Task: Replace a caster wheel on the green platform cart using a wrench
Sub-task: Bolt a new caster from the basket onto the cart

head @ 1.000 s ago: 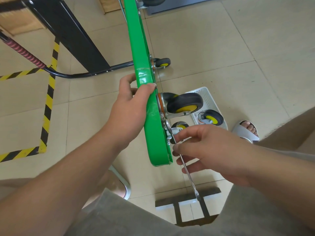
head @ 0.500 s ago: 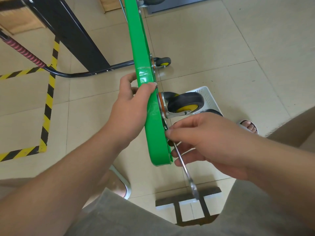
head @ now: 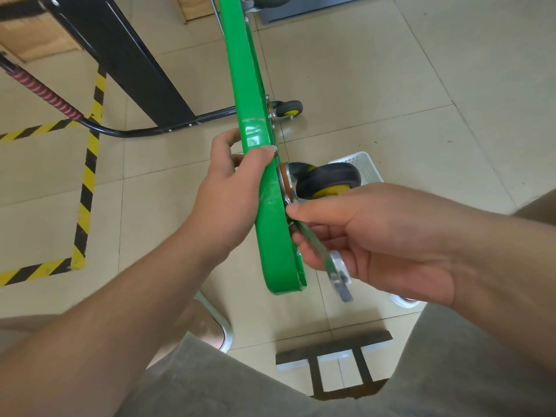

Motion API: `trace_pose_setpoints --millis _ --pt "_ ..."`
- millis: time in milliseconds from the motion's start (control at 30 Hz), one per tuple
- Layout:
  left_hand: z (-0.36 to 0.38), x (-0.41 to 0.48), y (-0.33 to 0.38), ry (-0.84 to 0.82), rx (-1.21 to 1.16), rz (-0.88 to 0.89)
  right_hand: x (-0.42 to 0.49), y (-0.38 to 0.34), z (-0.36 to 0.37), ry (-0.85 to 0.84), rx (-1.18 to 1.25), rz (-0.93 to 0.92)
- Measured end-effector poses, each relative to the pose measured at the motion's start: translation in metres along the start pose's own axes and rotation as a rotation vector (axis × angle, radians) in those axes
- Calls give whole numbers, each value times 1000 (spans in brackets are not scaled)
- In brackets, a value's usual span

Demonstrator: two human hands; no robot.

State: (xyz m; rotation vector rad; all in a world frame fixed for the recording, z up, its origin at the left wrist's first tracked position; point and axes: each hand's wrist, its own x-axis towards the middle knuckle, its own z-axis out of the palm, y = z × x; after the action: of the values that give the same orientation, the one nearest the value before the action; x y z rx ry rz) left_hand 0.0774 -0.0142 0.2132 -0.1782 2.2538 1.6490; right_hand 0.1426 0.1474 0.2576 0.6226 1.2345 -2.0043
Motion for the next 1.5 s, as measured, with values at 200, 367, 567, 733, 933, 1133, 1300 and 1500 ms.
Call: trace_pose_setpoints --millis 200,367,567,733,933,1133,1300,1500 --pt "-1 0 -1 -29 6 -9 -8 15 -18 52 -160 100" --pt "-1 -1 -1 -45 -4 -12 -3 30 -24 209 -387 34" --pt "0 0 -1 -21 4 -17 9 38 -24 201 -437 -17" --pt "0 0 -2 -15 -1 -14 14 34 -18 147 -373 -52" --pt "0 1 -2 -14 -6 -7 8 29 -11 119 -363 -75" --pt "0 1 -1 -8 -8 4 0 10 -5 55 -230 -56" --pt "0 2 -2 3 -2 4 3 -1 -2 48 -200 -8" --pt "-1 1 -3 -15 -6 1 -6 3 -9 5 -234 35"
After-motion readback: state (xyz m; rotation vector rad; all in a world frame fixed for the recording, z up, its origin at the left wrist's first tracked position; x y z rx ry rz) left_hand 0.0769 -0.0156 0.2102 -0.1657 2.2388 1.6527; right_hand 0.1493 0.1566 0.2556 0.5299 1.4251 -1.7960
